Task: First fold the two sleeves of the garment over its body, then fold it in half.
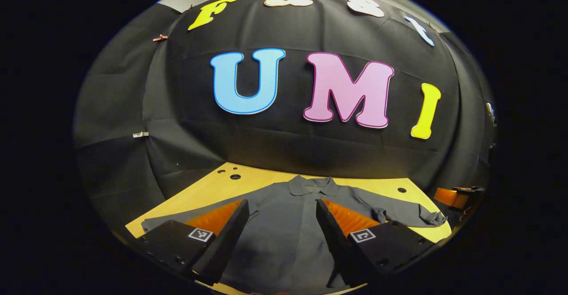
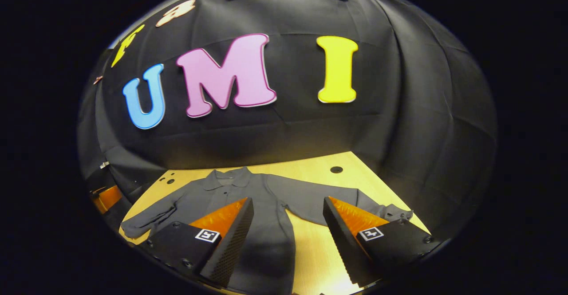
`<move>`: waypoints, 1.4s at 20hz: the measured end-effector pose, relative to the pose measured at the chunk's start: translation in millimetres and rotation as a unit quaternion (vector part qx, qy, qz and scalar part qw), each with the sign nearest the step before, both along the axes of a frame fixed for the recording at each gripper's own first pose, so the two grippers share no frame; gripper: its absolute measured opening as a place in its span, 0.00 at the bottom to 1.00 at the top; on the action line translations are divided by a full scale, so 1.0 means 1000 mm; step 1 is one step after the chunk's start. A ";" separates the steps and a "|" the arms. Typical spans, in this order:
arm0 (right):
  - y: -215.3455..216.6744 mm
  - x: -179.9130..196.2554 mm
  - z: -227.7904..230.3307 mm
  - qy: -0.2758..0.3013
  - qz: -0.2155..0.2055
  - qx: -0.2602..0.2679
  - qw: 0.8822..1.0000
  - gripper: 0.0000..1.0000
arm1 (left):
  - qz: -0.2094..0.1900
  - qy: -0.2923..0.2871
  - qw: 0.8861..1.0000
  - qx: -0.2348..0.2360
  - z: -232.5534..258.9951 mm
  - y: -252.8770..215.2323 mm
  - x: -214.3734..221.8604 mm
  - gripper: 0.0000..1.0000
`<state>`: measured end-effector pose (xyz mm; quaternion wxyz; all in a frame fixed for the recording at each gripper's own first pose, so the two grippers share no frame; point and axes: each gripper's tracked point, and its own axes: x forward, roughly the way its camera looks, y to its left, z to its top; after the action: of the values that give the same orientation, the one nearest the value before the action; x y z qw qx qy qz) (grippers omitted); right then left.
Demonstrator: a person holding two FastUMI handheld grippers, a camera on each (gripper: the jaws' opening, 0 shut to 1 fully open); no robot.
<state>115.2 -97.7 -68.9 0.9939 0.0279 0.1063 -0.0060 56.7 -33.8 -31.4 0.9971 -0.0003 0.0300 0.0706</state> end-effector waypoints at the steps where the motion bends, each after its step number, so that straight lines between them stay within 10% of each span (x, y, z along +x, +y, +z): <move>1: -0.013 0.006 -0.006 0.010 -0.015 -0.001 1.000 0.97 | -0.003 0.003 1.000 -0.005 -0.003 -0.005 0.003 0.96; 15: -0.178 0.072 -0.109 0.131 -0.167 0.026 0.977 0.99 | 0.039 0.067 0.997 -0.025 -0.036 0.018 0.012 0.96; 28: -0.240 0.100 -0.201 0.226 -0.209 0.034 0.951 0.96 | 0.078 0.107 0.991 -0.013 -0.053 0.049 -0.002 0.96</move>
<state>215.1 -338.0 -270.3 0.9187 0.0815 0.3202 -0.2164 54.7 14.9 -84.7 0.9795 -0.0083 0.1375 0.1470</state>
